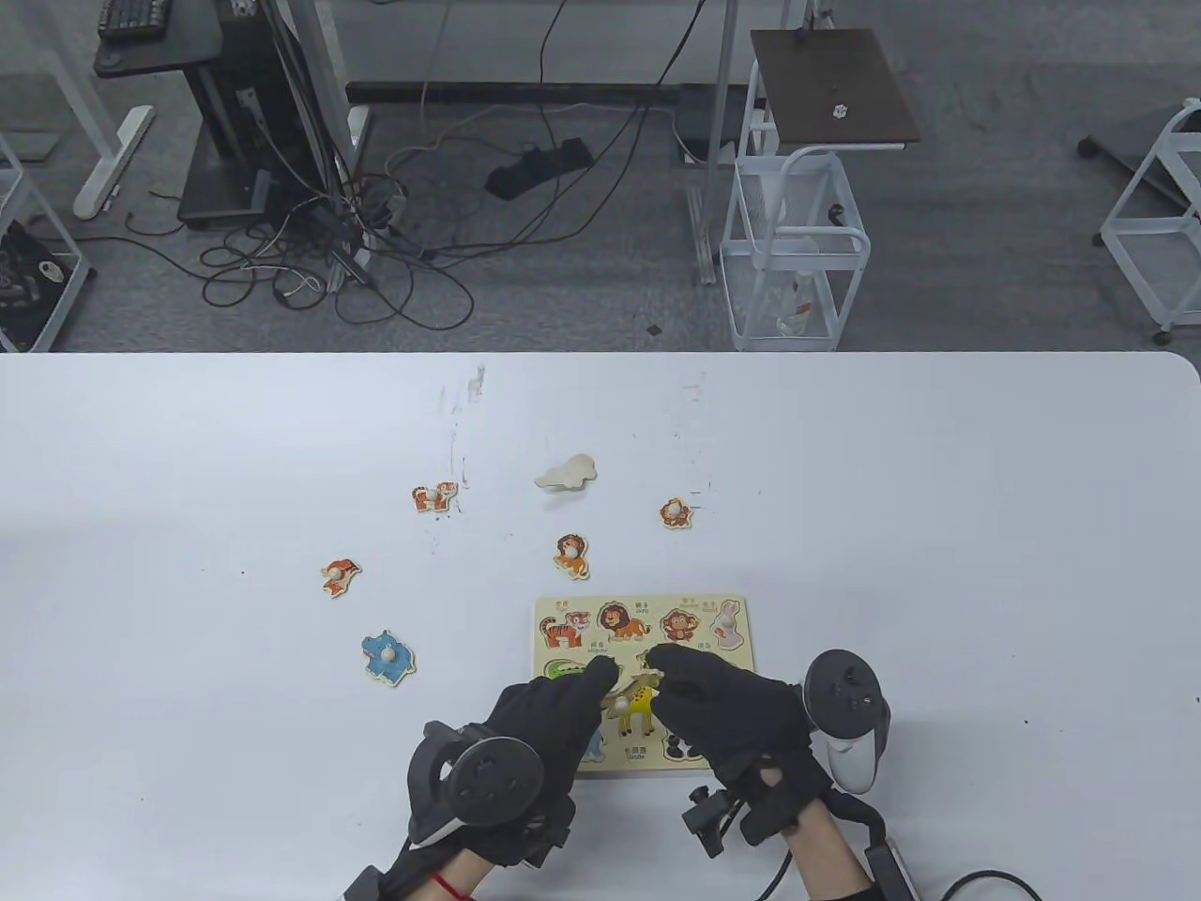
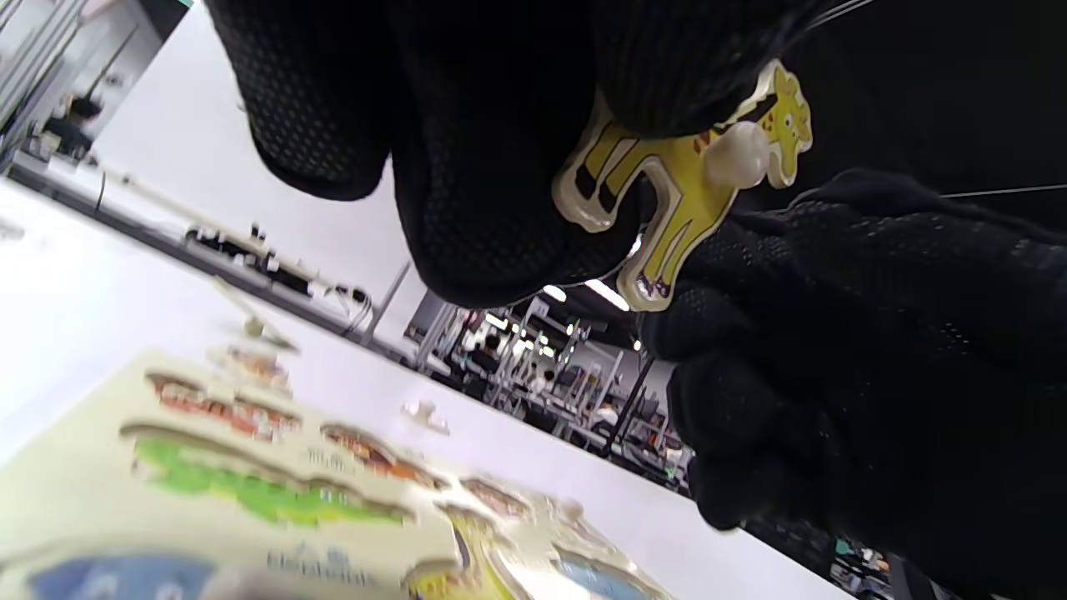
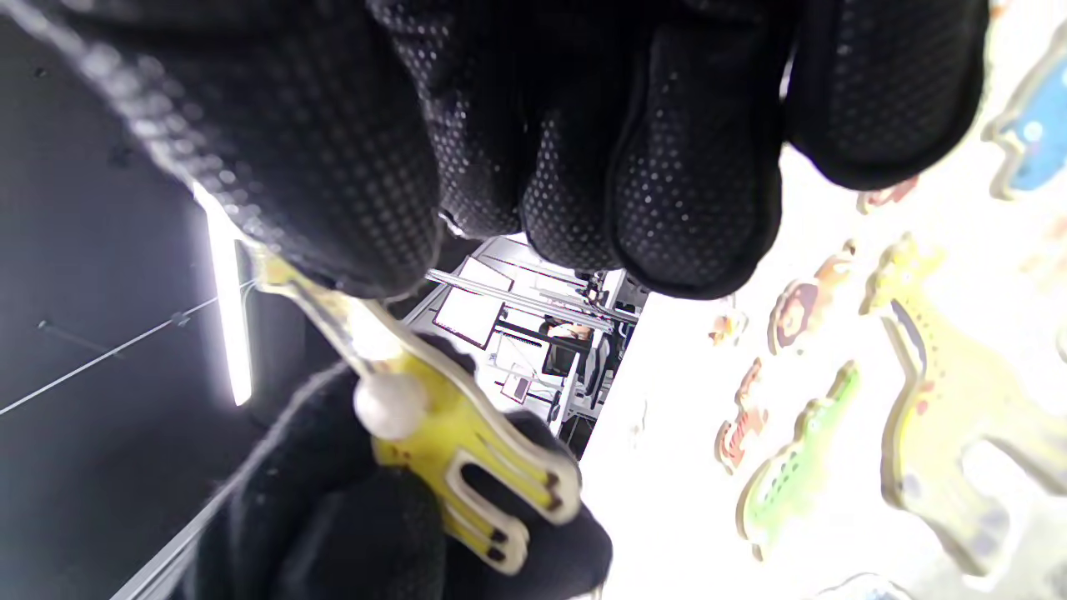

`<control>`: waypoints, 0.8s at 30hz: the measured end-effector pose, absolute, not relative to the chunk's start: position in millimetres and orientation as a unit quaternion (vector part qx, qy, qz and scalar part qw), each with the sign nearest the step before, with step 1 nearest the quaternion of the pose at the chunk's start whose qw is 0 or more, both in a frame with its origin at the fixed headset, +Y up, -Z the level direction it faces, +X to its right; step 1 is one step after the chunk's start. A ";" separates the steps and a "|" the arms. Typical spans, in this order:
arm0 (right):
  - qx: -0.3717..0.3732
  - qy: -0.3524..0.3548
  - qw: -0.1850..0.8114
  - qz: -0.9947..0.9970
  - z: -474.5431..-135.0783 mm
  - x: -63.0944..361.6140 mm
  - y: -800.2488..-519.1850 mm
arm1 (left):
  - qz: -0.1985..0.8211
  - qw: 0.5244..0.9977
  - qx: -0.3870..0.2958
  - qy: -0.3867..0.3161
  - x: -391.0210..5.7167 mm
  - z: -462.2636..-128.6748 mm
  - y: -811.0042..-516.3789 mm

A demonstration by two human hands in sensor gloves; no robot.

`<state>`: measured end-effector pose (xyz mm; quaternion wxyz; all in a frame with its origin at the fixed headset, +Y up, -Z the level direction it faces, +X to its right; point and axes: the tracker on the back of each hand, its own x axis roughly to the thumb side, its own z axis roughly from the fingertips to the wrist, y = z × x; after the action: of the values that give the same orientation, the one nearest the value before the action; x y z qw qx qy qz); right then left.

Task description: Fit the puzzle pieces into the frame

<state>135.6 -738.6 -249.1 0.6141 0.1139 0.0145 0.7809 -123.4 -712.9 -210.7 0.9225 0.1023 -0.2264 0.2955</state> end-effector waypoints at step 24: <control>0.097 -0.016 0.593 0.799 -241.8 138.3 -736.9 | 0.163 0.945 0.167 -0.231 -114.8 -197.1 -709.2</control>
<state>138.3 -736.9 -241.8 0.5927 0.0968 -0.0156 0.7995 -114.8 -709.2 -197.1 0.9446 0.1669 -0.2306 0.1632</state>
